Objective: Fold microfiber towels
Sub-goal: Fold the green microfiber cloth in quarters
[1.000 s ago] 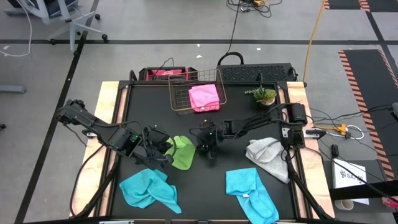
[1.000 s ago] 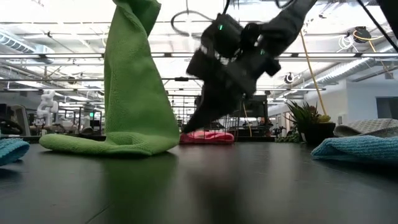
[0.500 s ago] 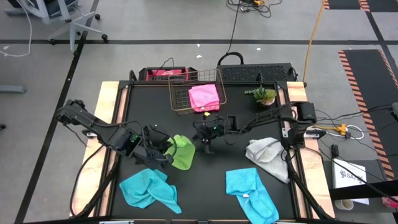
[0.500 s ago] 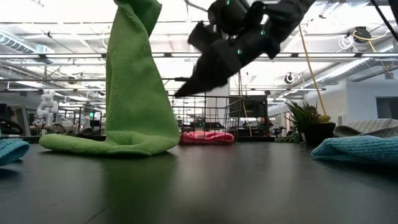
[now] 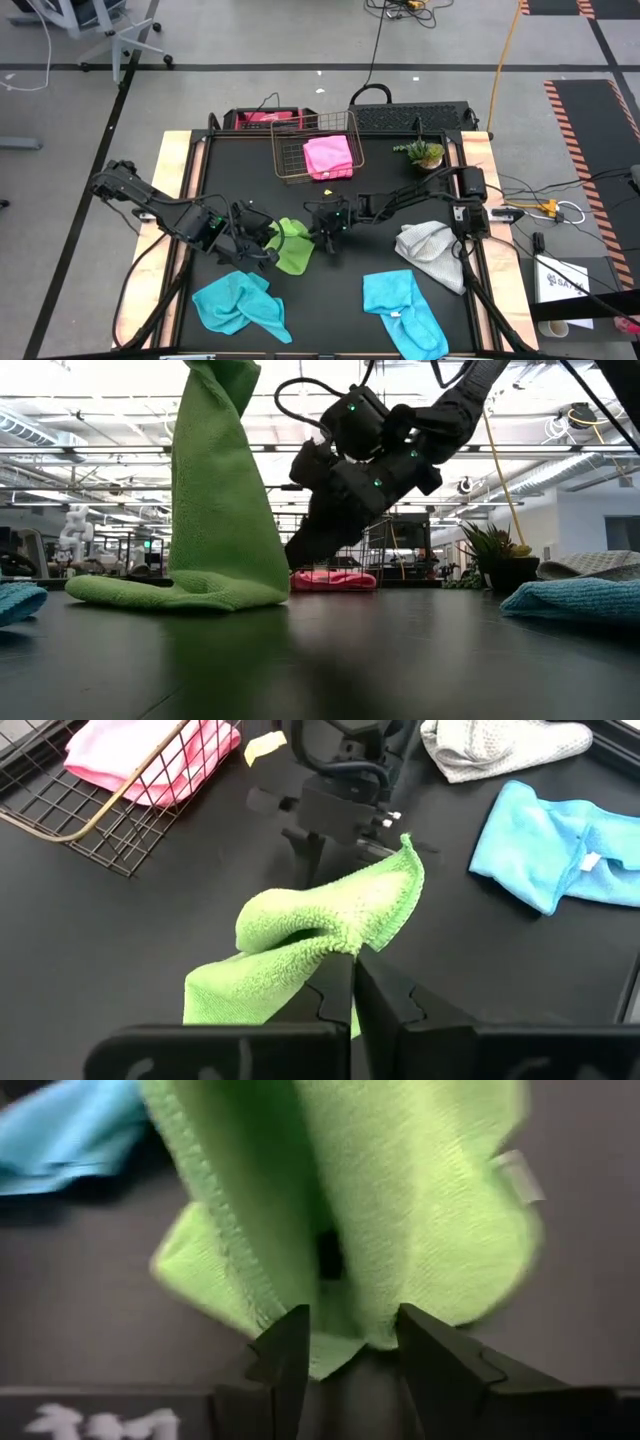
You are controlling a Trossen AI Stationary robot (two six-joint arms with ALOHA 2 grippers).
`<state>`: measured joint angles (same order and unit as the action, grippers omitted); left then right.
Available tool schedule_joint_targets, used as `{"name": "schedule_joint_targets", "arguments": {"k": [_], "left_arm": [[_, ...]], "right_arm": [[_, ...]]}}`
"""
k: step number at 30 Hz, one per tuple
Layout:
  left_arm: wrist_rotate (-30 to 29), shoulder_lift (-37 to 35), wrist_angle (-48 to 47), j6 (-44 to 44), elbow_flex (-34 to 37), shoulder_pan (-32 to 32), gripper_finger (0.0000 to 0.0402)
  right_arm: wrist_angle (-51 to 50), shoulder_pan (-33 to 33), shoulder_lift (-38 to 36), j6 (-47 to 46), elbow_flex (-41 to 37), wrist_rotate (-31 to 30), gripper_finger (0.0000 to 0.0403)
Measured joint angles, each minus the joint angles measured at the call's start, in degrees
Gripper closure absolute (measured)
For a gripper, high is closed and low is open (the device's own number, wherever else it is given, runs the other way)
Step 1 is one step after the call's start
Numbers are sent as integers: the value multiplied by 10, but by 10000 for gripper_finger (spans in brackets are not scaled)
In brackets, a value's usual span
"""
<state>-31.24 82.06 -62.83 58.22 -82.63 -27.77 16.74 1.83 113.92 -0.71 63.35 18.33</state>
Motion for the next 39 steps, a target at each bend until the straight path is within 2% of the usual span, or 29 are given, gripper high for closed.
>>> {"name": "schedule_joint_targets", "arguments": {"k": [3, 5, 10, 14, 19, 23, 30, 33, 37, 39], "left_arm": [[0, 0, 0, 0, 0, 0, 396], [0, 0, 0, 3, 0, 0, 398], [0, 0, -1, 6, 0, 0, 390], [-1, 0, -3, 2, 0, 0, 398], [-3, 0, -3, 4, 0, 0, 389], [-4, 0, -3, 4, 0, 5, 397], [-8, 0, -3, 1, 0, 5, 390], [-13, 0, 0, 1, 0, 5, 398], [-31, 0, 0, 3, 0, 5, 392], [-51, 0, 0, 3, 0, 5, 393]], "right_arm": [[-15, 0, -2, -30, 0, 88, 258], [-28, -1, -9, -31, 0, 116, 258], [-39, 0, -28, -32, 0, 139, 259], [-23, -6, -30, -32, 0, 148, 260], [1, -20, -28, -28, 0, 123, 261], [5, -34, -25, -23, 0, 114, 261], [37, -57, -2, -20, 0, 31, 267], [54, -64, 4, -25, 0, -6, 299], [68, -65, 2, -76, 0, -16, 386], [59, -64, -10, -92, 0, -15, 394]]}}
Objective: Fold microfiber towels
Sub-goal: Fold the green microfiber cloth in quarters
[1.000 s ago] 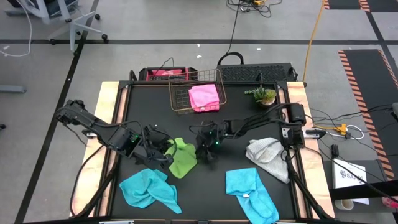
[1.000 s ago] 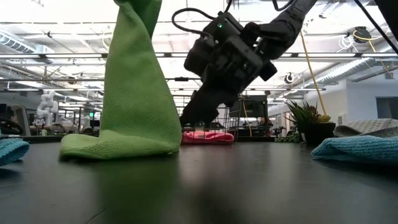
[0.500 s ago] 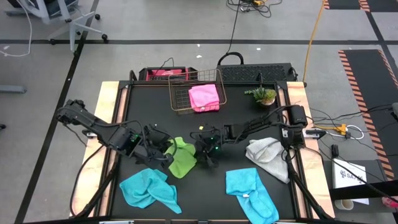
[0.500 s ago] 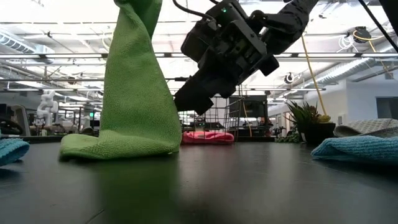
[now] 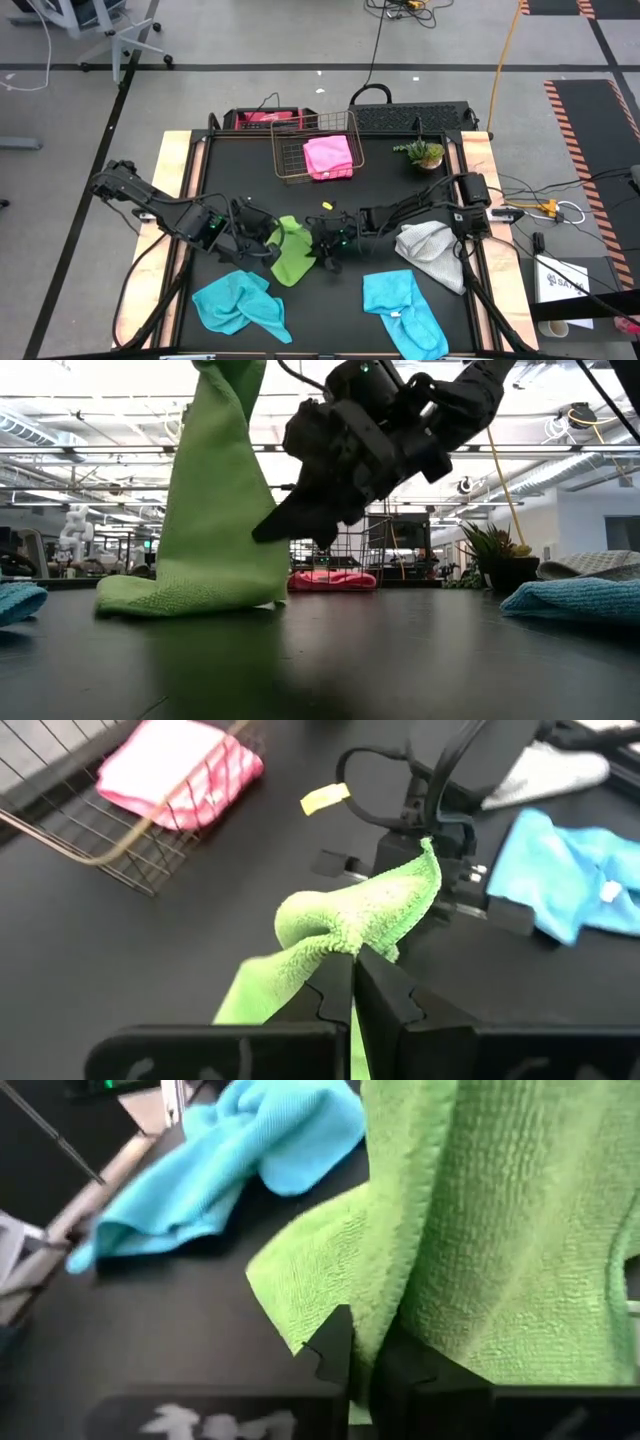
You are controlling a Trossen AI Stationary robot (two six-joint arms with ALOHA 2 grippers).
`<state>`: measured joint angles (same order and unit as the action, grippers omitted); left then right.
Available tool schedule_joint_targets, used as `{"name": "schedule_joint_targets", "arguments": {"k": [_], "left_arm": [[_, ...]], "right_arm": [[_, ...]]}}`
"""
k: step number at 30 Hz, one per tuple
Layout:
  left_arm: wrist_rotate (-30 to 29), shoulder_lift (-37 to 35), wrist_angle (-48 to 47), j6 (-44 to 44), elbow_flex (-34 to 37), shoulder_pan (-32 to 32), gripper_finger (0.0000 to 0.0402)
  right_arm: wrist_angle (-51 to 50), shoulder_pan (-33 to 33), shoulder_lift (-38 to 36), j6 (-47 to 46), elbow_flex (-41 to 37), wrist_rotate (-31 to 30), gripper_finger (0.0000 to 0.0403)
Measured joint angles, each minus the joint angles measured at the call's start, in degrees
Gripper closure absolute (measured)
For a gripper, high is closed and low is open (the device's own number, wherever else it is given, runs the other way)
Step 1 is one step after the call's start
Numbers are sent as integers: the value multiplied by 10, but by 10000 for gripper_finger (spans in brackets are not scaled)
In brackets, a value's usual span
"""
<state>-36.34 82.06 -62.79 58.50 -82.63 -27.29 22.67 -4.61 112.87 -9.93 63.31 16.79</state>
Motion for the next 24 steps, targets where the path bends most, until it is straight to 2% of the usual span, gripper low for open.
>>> {"name": "schedule_joint_targets", "arguments": {"k": [4, 9, 13, 18, 21, 24], "left_arm": [[-69, 0, 1, 1, 0, 0, 397], [-205, -3, 1, -4, 0, 0, 398], [-303, -4, 1, -34, -19, 4, 394], [-327, -5, 8, -114, -62, 14, 398], [-326, -5, 37, -169, -76, 19, 394], [-321, -5, 64, -208, -87, 19, 396]], "right_arm": [[-109, 8, -85, 26, 0, 14, 401], [-285, 44, -260, 86, 0, 12, 402], [-325, 82, -388, 84, 0, -25, 402], [-327, 111, -478, 50, 1, -53, 402], [-335, 106, -492, 19, 1, -49, 402], [-384, 87, -486, -14, 1, -49, 403]]}}
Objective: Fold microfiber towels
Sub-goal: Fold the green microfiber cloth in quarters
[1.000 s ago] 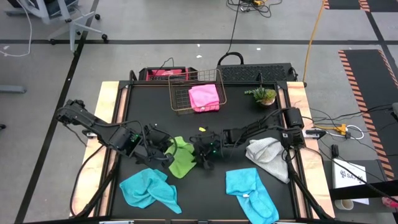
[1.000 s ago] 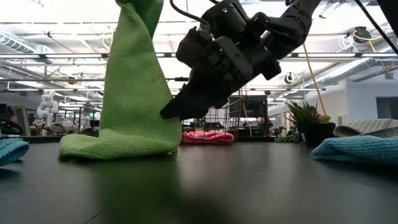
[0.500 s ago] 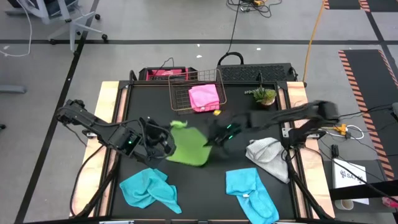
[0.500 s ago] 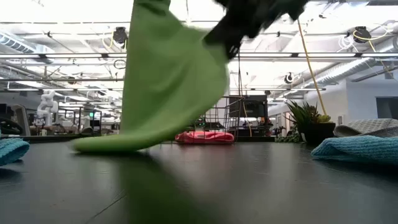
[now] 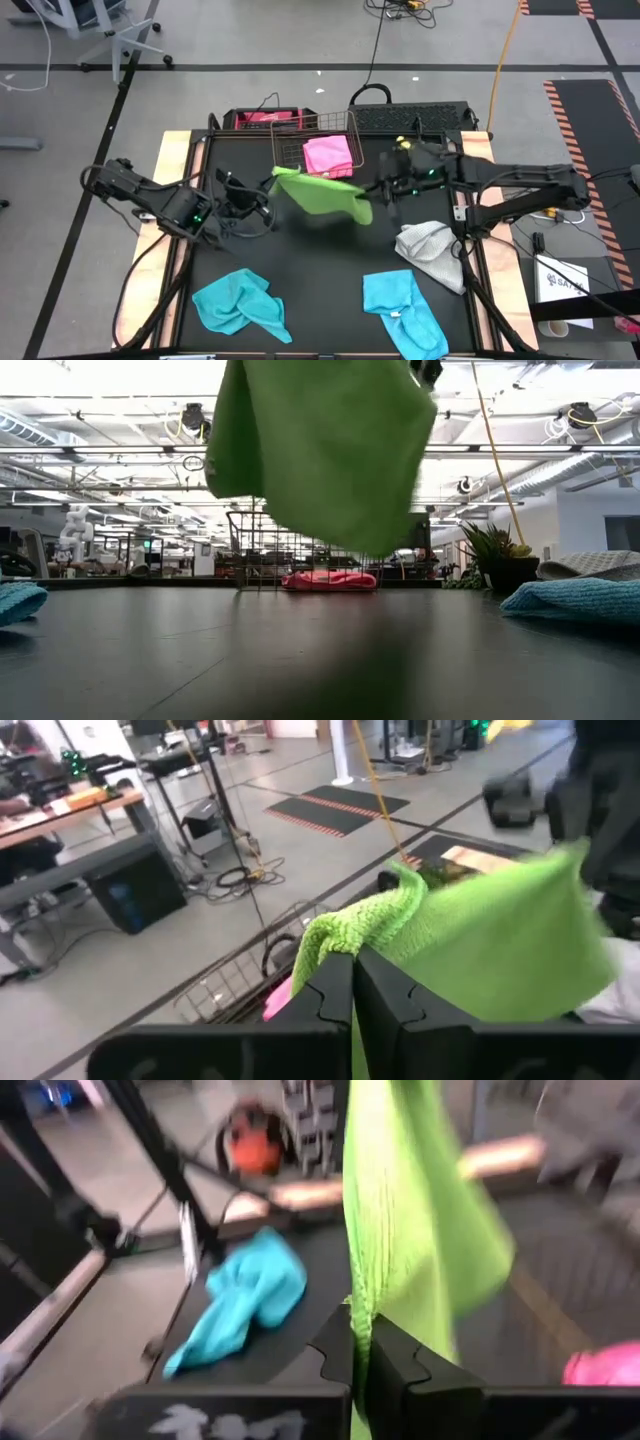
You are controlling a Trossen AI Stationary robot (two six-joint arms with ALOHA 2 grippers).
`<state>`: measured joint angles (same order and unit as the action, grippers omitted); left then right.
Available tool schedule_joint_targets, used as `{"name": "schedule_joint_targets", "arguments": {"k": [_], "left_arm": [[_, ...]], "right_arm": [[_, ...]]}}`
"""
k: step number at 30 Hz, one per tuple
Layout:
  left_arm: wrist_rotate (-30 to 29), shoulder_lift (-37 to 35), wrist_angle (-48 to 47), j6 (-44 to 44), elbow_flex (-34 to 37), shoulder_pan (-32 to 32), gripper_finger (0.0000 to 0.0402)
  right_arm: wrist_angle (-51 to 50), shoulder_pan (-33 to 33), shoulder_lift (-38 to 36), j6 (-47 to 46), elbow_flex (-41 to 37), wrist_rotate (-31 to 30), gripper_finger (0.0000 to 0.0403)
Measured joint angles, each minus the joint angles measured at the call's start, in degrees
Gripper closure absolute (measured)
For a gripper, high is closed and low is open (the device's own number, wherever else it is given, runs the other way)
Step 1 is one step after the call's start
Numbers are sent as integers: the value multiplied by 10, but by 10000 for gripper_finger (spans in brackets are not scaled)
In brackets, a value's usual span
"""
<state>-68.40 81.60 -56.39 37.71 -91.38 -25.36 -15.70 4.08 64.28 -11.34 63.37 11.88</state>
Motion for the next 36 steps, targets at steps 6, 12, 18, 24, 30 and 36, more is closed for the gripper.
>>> {"name": "schedule_joint_targets", "arguments": {"k": [6, 12, 18, 24, 30, 36], "left_arm": [[82, 3, -6, 2, 0, 1, 396], [130, 3, -39, 53, 22, 9, 396], [166, 2, -40, 87, 88, 46, 398], [165, 2, -34, 64, 121, 101, 398], [161, 2, -29, -28, 121, 165, 392], [177, 1, -18, -77, 121, 206, 396]], "right_arm": [[-98, -45, 36, -30, 0, 1, 403], [-137, -47, 49, -27, 0, -8, 403], [-153, -16, 40, 20, 0, -48, 403], [-162, 34, 33, 107, 0, -162, 403], [-112, 78, 33, 167, 0, -178, 403], [-106, 99, 33, 185, 0, -178, 403]]}}
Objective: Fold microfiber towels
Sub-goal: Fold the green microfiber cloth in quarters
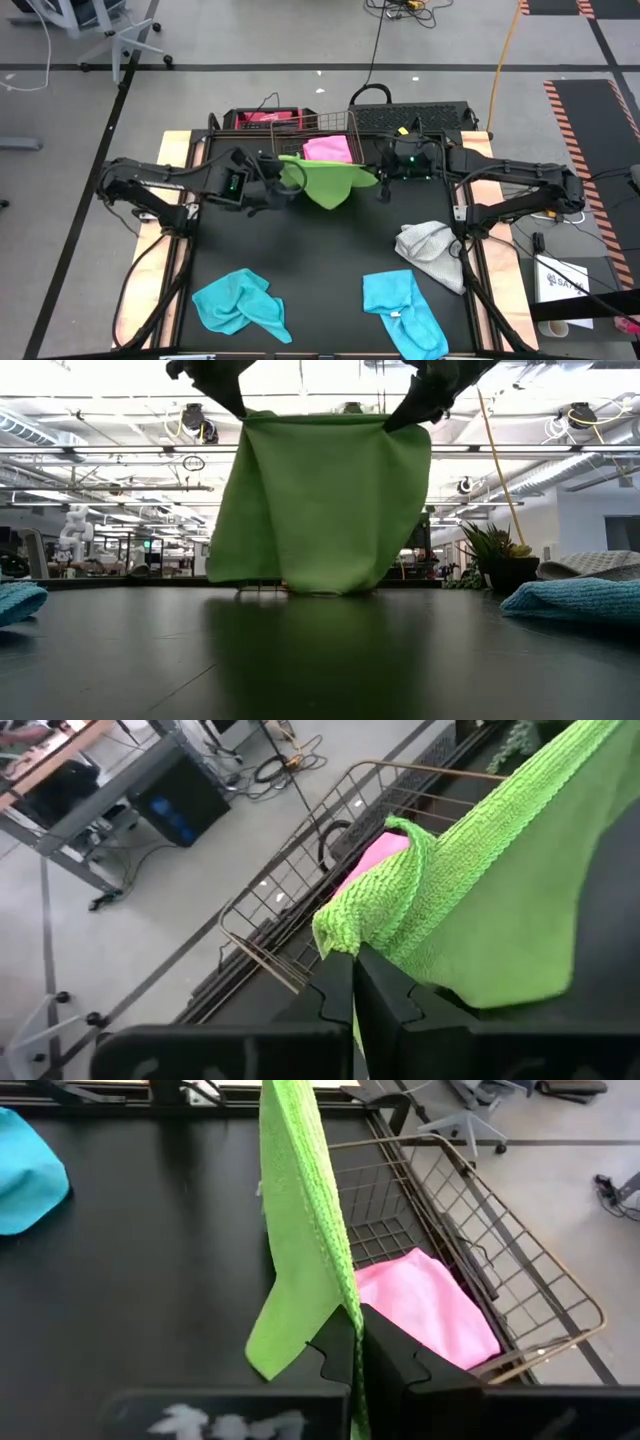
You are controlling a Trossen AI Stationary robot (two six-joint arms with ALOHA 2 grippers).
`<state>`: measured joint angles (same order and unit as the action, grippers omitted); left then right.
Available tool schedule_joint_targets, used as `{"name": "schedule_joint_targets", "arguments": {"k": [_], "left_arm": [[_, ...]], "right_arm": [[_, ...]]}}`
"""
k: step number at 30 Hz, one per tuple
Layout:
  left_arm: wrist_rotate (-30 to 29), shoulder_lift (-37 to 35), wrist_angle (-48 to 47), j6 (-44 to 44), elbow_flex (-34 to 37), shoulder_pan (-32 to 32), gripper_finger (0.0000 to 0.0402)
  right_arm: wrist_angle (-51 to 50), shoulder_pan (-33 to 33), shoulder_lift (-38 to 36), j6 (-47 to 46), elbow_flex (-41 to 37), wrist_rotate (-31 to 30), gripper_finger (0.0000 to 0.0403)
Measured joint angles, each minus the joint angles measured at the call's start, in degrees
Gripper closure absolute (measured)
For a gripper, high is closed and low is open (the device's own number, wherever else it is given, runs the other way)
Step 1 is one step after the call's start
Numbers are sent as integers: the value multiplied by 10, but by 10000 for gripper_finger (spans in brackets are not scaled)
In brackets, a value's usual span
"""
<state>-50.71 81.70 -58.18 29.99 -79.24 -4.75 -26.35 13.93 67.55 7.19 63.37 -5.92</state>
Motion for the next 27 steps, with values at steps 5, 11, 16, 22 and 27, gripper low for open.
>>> {"name": "schedule_joint_targets", "arguments": {"k": [5, 11, 16, 22, 27], "left_arm": [[79, -1, 14, -10, 0, 4, 398], [190, 29, 4, 21, 0, -17, 398], [308, 73, -25, 68, 0, -49, 396], [454, 132, -18, 154, 0, -94, 394], [563, 178, -13, 203, 2, -144, 371]], "right_arm": [[-31, -15, 0, -28, 0, -3, 403], [-115, -77, 6, -107, 0, -3, 403], [-142, -140, 36, -166, 0, 0, 403], [-135, -204, 103, -212, -1, 18, 403], [-109, -250, 173, -237, -2, 68, 403]]}}
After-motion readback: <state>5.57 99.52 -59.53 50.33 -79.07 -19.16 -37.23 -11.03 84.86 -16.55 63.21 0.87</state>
